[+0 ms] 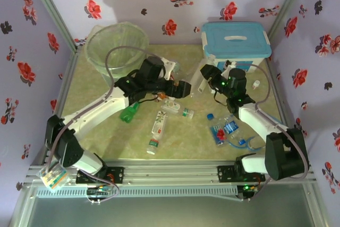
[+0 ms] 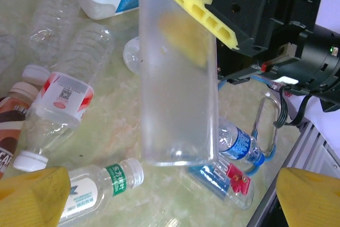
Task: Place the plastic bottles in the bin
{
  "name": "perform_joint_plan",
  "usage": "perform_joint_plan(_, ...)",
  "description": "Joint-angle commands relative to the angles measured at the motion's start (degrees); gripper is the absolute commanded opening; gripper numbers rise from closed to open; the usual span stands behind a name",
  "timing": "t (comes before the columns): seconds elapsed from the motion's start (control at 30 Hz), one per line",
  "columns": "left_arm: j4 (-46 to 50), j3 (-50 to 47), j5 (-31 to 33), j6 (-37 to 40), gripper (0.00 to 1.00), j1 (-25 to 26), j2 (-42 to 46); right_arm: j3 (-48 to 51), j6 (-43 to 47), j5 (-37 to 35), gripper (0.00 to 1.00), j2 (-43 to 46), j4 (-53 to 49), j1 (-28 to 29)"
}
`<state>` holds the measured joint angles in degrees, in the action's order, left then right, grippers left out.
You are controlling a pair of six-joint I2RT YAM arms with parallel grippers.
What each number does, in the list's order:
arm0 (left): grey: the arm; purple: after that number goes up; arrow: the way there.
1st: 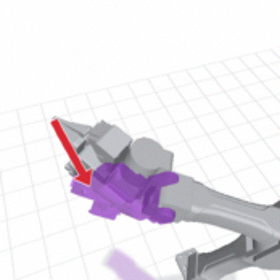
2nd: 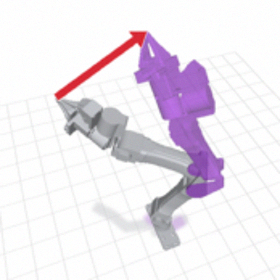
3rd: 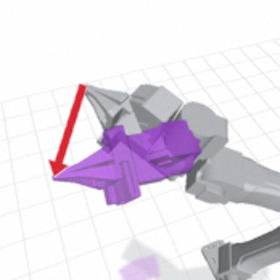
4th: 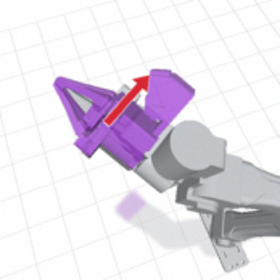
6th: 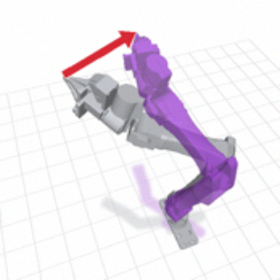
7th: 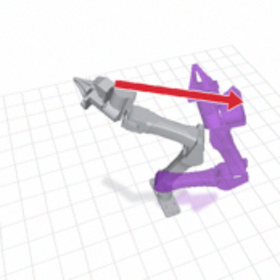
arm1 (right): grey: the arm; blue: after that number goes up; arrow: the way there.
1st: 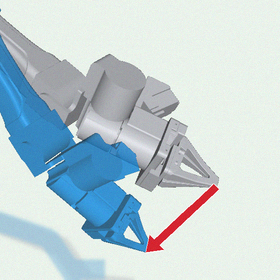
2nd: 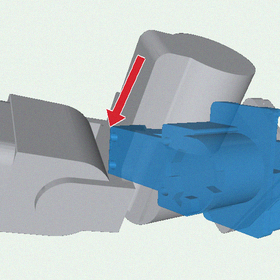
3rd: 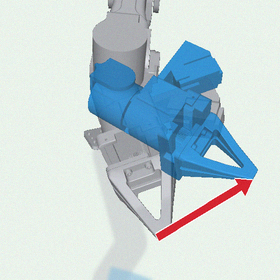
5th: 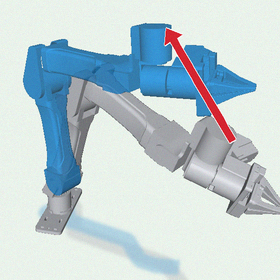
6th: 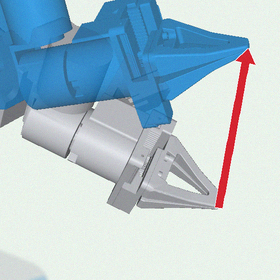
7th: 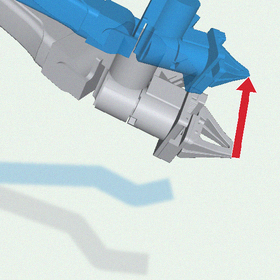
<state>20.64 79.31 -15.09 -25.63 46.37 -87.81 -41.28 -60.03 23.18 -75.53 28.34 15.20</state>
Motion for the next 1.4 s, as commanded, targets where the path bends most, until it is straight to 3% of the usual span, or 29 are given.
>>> perform_joint_plan(0.0, 0.4, 3.8, -0.8, 0.2, 1.00, 0.7, -2.4, -0.2, -2.8, 5.1, 0.56, -1.3, 8.8, 1.2)
perform_joint_plan(0.53, 2.7, 9.4, 1.6, 2.8, 0.98, 1.8, -10.8, -2.6, -3.1, 8.7, 0.57, -3.3, 11.2, 4.6)
perform_joint_plan(0.9, 1.2, 8.4, 1.9, 2.5, 0.59, 1.8, -10.4, -2.5, -3.8, 9.1, 0.58, -3.7, 11.7, 4.7)
perform_joint_plan(0.97, 1.3, 8.2, 1.9, 2.4, 0.57, 1.8, -10.2, -2.5, -3.6, 9.0, 0.64, -3.6, 11.6, 4.6)
perform_joint_plan(1.17, 1.5, 8.1, 2.1, 2.8, 0.55, 1.4, -9.3, -2.8, -1.4, 8.0, 0.94, -1.9, 7.7, 3.9)
perform_joint_plan(1.23, 2.0, 8.2, 2.2, 3.3, 0.53, 1.1, -8.4, -3.0, -1.7, 8.1, 0.99, -0.4, 5.3, 2.0)
perform_joint_plan(1.37, 3.5, 8.6, 3.2, 4.6, 0.51, -0.3, -6.4, -1.5, -3.4, 6.8, 0.99, 4.4, 0.6, -3.7)
